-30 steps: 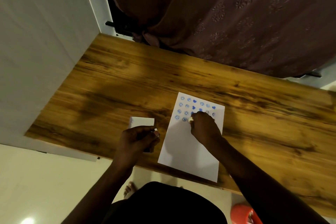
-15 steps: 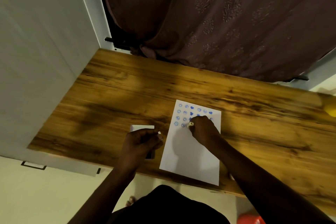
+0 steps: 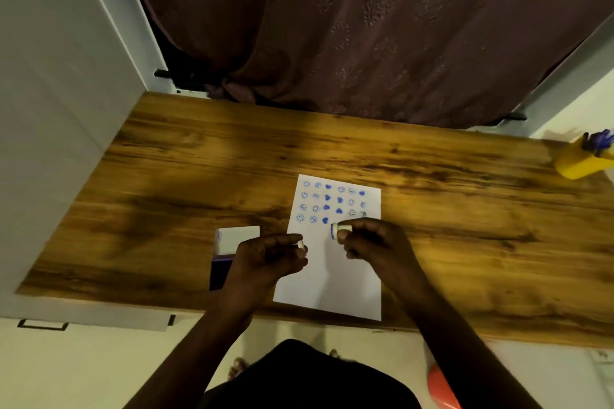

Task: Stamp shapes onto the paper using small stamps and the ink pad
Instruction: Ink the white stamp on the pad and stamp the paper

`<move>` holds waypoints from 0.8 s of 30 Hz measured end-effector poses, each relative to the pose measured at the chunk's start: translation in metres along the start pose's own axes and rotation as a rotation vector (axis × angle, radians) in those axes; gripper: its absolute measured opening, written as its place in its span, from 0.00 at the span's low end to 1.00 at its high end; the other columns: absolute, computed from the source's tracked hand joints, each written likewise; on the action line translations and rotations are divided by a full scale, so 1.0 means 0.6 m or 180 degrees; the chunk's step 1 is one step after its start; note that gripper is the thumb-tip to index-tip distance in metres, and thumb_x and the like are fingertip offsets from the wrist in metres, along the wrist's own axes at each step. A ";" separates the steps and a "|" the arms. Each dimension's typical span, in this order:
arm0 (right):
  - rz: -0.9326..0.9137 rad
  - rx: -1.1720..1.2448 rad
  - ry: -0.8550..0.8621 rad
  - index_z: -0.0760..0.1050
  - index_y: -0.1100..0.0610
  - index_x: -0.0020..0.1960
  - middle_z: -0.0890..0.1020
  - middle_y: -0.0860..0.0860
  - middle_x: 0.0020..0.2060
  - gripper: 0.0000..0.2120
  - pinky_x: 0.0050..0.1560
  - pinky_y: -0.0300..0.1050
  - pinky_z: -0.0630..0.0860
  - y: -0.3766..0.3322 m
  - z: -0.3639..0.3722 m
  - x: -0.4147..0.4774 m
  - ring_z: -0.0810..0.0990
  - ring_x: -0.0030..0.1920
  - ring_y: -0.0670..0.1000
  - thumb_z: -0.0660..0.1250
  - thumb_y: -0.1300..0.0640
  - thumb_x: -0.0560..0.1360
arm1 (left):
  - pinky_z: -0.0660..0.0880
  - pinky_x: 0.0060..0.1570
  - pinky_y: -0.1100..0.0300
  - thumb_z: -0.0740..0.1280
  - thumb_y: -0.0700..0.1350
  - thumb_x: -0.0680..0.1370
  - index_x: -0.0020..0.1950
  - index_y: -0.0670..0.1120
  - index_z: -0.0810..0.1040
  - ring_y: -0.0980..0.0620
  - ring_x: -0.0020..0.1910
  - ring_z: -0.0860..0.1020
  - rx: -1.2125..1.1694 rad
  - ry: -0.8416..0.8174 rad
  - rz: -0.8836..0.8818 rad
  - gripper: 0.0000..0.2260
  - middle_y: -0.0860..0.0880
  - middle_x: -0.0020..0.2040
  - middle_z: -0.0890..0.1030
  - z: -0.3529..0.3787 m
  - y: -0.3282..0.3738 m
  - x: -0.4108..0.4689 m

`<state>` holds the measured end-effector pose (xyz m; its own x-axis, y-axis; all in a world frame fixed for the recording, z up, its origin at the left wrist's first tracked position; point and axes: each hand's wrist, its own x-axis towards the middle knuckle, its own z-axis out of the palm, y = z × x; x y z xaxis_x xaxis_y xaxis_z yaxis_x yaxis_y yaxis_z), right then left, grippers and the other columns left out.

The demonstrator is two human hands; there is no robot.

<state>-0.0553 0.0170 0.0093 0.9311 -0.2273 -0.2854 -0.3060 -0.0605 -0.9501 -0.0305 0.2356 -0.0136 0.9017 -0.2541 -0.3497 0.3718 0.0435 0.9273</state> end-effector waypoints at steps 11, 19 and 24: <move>-0.0129 -0.0242 -0.0165 0.85 0.55 0.55 0.88 0.46 0.46 0.10 0.41 0.37 0.82 0.027 -0.025 -0.049 0.86 0.47 0.46 0.76 0.61 0.74 | 0.83 0.44 0.61 0.74 0.33 0.76 0.61 0.43 0.85 0.46 0.52 0.88 0.0111 -0.0467 -0.0034 0.14 0.47 0.57 0.88 0.059 0.003 0.009; -0.0259 -0.0369 -0.0184 0.85 0.50 0.54 0.88 0.45 0.45 0.10 0.44 0.38 0.83 0.031 -0.052 -0.057 0.87 0.46 0.48 0.76 0.60 0.75 | 0.85 0.49 0.54 0.75 0.31 0.74 0.55 0.56 0.87 0.46 0.55 0.87 0.0186 -0.0660 0.0244 0.20 0.51 0.59 0.87 0.088 0.006 0.007; 0.0059 0.0092 -0.0258 0.85 0.53 0.56 0.89 0.50 0.46 0.10 0.47 0.41 0.83 0.032 -0.070 -0.066 0.88 0.46 0.52 0.74 0.60 0.76 | 0.85 0.50 0.52 0.76 0.32 0.74 0.52 0.62 0.88 0.45 0.56 0.87 0.0235 -0.0781 0.0324 0.22 0.49 0.58 0.87 0.103 0.009 0.010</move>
<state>-0.1062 -0.0160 0.0078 0.9387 -0.1486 -0.3111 -0.3185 -0.0287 -0.9475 -0.0366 0.1744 -0.0024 0.8499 -0.4790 -0.2195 0.2567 0.0126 0.9664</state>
